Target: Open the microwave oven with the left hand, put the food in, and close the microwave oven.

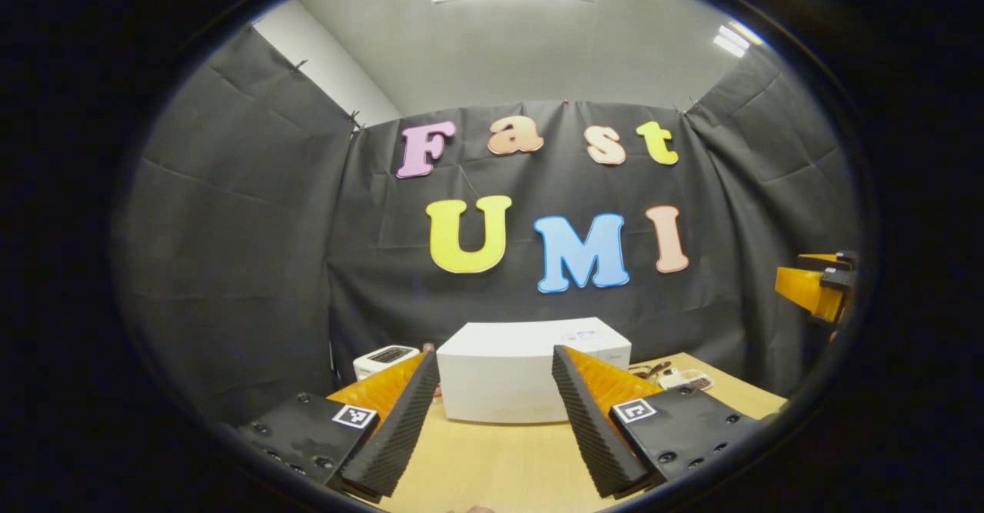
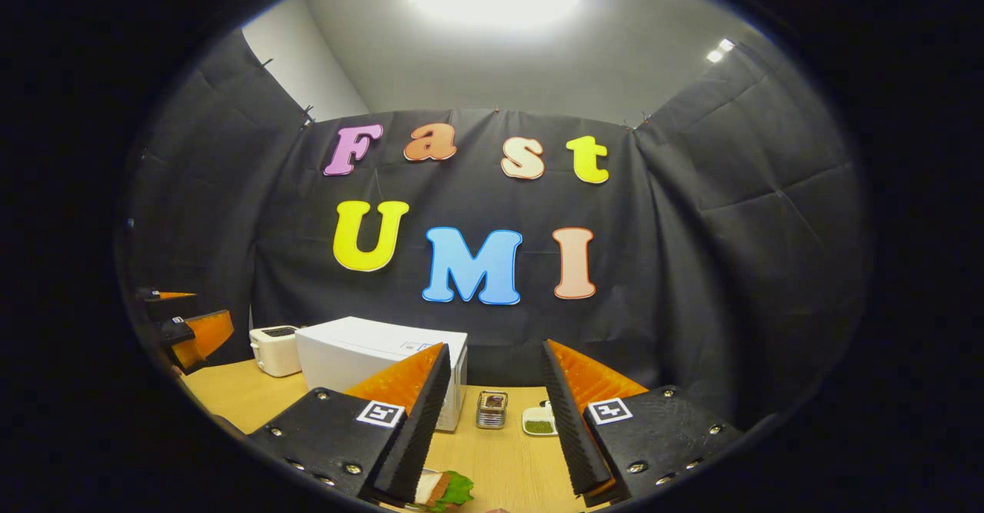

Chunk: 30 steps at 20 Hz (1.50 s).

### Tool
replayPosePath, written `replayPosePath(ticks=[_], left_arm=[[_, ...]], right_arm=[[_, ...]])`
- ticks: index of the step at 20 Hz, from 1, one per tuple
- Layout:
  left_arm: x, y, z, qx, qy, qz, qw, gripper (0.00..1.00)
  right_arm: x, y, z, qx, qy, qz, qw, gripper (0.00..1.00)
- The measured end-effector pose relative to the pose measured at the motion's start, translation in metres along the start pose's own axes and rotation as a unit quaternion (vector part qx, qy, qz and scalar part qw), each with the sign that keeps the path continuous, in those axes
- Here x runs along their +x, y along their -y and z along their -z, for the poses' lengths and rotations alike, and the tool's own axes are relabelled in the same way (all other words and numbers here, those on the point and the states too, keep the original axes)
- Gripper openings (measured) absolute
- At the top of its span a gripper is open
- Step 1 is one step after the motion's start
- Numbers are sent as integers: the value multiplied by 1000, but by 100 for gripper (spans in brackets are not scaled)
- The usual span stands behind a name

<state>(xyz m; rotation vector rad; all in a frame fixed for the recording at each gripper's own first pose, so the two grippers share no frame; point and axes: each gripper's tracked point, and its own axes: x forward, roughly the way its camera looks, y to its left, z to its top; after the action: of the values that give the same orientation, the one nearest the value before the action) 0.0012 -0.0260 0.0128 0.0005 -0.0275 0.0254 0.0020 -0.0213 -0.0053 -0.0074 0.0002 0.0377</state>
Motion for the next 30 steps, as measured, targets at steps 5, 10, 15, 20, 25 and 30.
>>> replayPosePath(ticks=[5,10,15,20,25,30], left_arm=[[9,25,-2,-9,6,2,1000,96],[45,48,9,-17,-6,9,1000,96],[97,68,24,-19,-5,29,999,94],[150,98,47,-14,-3,66,998,94],[192,138,83,-5,-17,112,994,98],[232,173,133,-6,-51,133,990,94]], right_arm=[[0,14,0,0,3,-21,1000,72],[3,26,3,-1,3,-26,1000,72],[16,34,8,-3,-1,-6,1000,72],[27,46,5,-2,0,33,999,72],[31,53,11,-9,-15,68,998,72],[29,66,15,-25,-27,107,994,72]])
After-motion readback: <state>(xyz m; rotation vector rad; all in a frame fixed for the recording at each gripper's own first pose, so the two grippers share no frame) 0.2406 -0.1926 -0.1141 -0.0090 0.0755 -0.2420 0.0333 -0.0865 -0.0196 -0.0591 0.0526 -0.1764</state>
